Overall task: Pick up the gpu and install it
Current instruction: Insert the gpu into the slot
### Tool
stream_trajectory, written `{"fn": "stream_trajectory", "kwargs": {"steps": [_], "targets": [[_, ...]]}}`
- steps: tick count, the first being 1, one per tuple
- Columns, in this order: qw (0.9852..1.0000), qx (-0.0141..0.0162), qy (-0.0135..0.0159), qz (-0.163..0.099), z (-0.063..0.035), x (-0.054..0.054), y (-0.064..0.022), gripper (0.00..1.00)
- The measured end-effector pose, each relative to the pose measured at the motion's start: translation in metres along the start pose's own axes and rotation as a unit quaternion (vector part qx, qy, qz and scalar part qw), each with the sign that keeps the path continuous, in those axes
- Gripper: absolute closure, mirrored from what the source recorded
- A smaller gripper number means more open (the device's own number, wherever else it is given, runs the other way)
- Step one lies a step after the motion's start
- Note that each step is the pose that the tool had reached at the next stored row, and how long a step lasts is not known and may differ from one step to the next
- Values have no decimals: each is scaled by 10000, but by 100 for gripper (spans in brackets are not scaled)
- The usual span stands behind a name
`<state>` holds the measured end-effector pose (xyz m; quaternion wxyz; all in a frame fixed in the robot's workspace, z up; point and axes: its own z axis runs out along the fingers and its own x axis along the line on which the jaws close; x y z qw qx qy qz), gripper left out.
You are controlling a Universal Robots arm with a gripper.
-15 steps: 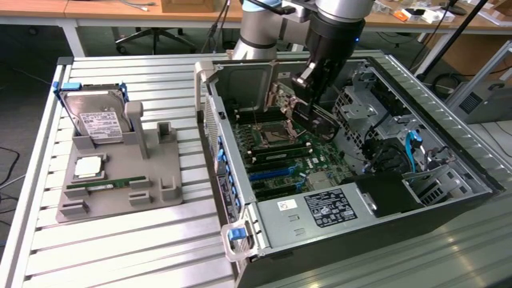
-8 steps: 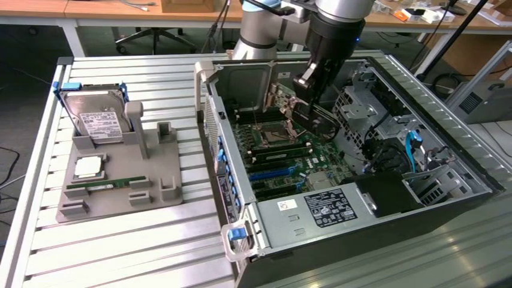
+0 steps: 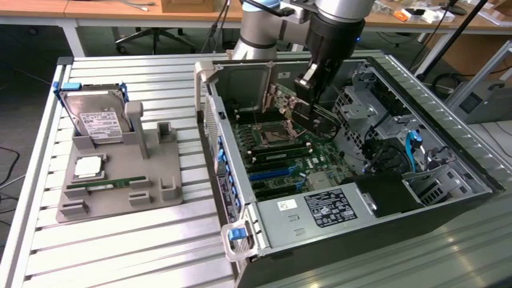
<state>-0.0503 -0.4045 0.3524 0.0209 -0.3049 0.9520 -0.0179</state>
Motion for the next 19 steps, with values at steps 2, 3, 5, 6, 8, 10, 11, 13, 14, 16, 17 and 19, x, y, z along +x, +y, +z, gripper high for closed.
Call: {"fn": "stream_trajectory", "kwargs": {"steps": [2, 3, 5, 6, 8, 10, 11, 13, 14, 16, 17, 19], "targets": [[10000, -1, -2, -50, 0, 0, 0, 73], [10000, -1, -2, -70, 0, 0, 0, 73], [9999, -2, -5, -119, 0, 0, 0, 73], [9999, -3, -6, -143, 0, 0, 0, 73], [9998, -3, -8, -191, 1, 0, 0, 73], [9997, -5, -10, -249, 0, 0, 0, 73], [9996, -5, -11, -289, 1, 0, 0, 73], [9993, -6, -14, -367, 1, 0, 0, 73], [9992, -6, -14, -393, 1, 0, 0, 73], [9990, -7, -17, -437, 1, 0, 0, 73], [9989, -7, -17, -459, 1, 0, 0, 73], [9988, -6, -17, -499, 1, 0, 0, 73]]}}
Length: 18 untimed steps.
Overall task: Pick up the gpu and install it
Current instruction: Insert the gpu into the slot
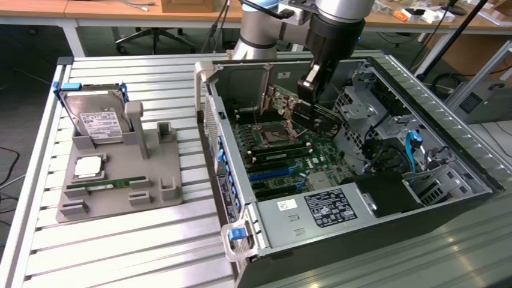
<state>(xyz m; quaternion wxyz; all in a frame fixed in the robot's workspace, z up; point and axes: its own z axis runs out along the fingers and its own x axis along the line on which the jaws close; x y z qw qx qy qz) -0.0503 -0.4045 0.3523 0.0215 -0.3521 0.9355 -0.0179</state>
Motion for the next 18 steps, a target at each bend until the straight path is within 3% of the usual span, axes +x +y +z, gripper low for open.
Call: {"fn": "stream_trajectory", "kwargs": {"steps": [12, 18], "targets": [[9996, 24, 14, -265, 3, 0, 0, 73], [9984, 22, 4, -565, 5, 0, 0, 73]]}}
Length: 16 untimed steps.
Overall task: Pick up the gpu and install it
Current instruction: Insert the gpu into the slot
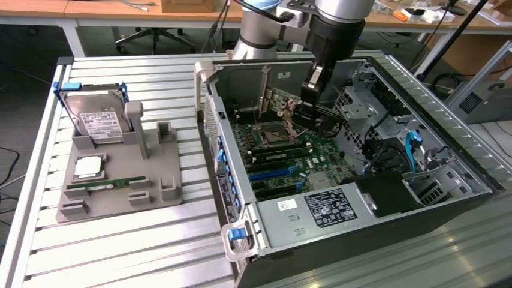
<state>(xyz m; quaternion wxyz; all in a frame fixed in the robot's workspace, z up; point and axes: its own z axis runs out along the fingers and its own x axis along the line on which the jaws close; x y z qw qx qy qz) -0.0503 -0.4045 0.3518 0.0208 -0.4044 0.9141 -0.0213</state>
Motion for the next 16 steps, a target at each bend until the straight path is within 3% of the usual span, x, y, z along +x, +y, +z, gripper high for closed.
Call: {"fn": "stream_trajectory", "kwargs": {"steps": [8, 16], "targets": [[9996, -3, -12, -286, 1, 0, 0, 73], [9981, -5, -25, -622, 2, 0, 0, 73]]}}
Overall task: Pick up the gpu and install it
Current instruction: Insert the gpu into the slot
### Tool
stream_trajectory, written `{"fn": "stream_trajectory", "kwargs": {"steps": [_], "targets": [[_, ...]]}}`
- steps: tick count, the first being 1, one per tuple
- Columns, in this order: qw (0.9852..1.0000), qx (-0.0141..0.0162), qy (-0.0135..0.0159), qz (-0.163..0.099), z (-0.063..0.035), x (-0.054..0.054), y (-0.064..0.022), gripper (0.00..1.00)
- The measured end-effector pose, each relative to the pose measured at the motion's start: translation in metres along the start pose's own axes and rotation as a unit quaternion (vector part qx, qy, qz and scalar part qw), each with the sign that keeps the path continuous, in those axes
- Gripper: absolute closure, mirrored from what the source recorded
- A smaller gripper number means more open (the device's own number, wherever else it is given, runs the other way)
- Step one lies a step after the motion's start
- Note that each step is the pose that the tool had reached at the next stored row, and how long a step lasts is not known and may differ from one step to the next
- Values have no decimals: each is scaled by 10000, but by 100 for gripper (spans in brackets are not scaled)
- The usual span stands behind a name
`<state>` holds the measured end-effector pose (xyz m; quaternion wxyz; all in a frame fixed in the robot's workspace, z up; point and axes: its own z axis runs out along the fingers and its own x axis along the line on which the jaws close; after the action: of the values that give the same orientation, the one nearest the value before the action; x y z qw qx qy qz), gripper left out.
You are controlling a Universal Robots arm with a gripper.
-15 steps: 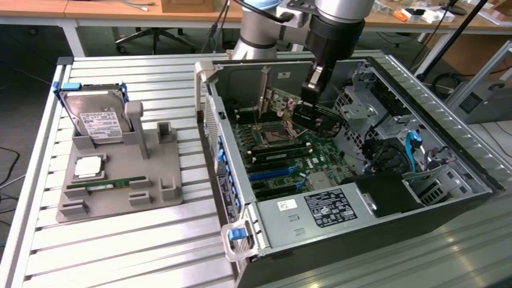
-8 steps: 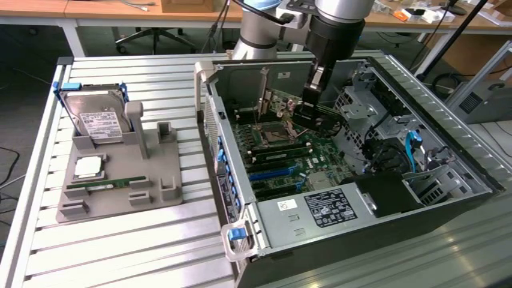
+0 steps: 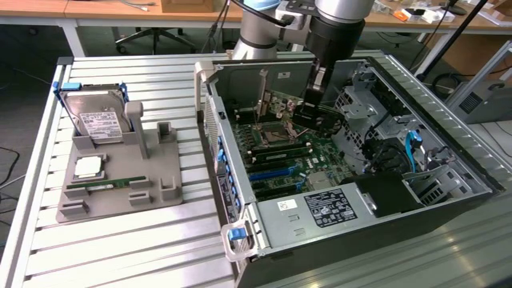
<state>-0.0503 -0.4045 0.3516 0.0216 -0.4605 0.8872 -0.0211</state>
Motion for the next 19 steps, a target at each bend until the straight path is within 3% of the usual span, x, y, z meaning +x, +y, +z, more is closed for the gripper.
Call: {"fn": "stream_trajectory", "kwargs": {"steps": [6, 7, 8, 10, 12, 15, 16, 19], "targets": [[9997, 0, -9, -260, 1, 0, 0, 73], [9990, -1, -16, -454, 2, 0, 0, 73], [9972, -5, -30, -750, 3, 0, 0, 73], [9918, -11, -57, -1277, 5, 0, 0, 73], [9842, -19, -85, -1770, 7, 0, 0, 73], [9772, -24, -103, -2120, 9, 0, 0, 73], [9743, -26, -110, -2251, 11, 0, 1, 73], [9716, -28, -116, -2363, 12, 0, 1, 73]]}}
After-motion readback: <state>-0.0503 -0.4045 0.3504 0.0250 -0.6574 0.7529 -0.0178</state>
